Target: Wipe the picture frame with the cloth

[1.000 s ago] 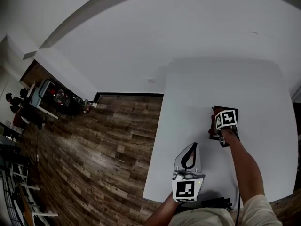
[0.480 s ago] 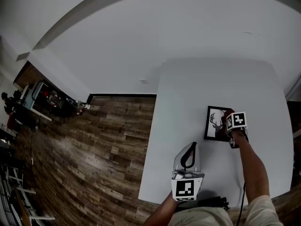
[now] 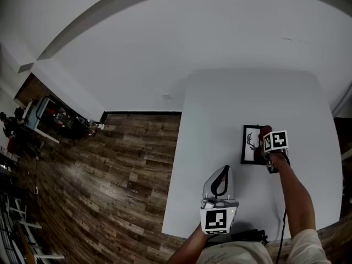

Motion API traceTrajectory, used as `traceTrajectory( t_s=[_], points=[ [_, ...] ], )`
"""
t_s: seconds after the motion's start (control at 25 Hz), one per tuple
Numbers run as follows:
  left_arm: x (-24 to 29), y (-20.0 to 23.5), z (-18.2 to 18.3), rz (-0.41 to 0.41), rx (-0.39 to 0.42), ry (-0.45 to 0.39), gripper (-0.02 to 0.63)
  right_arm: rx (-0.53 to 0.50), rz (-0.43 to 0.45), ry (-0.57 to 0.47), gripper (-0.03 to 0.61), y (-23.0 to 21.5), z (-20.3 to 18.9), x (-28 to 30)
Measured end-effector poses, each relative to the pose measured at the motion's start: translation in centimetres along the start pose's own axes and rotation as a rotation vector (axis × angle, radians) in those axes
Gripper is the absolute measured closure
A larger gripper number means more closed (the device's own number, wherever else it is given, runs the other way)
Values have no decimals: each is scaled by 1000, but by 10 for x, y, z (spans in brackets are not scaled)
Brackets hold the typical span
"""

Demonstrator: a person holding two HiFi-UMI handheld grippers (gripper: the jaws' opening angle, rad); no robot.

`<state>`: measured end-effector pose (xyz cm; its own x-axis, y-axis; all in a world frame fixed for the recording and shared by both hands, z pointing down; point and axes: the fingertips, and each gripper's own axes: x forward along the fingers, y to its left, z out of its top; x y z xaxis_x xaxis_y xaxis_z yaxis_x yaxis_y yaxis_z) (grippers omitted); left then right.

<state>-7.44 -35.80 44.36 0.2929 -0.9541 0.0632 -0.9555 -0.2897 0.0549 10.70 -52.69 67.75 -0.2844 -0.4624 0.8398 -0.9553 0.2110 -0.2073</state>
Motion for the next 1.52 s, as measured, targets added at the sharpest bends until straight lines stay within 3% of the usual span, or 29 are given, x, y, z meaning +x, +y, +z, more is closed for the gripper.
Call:
traceTrajectory(
  t_s=[0.12, 0.32, 0.56, 0.96, 1.16, 1.32, 1.52],
  points=[
    [2, 3, 3, 5, 9, -52, 612, -22, 71, -28, 469, 36, 11, -4],
    [-3, 3, 5, 4, 5, -13, 614, -39, 168, -12, 469, 93, 3, 2],
    [-3, 4, 7, 4, 13, -20, 612, -76, 164, 54, 469, 110, -31, 21],
    [1, 0, 7, -14, 17, -70, 614, -43, 83, 57, 469, 56, -46, 11],
    [4, -8, 5, -37, 13, -33, 612, 1, 29, 44, 469, 14, -51, -3],
    [7, -13, 7, -46, 10, -63, 614, 25, -10, 39, 469, -12, -55, -13],
    [6, -19, 6, -59, 9, -42, 614, 39, -46, 37, 469, -33, -59, -23]
  ],
)
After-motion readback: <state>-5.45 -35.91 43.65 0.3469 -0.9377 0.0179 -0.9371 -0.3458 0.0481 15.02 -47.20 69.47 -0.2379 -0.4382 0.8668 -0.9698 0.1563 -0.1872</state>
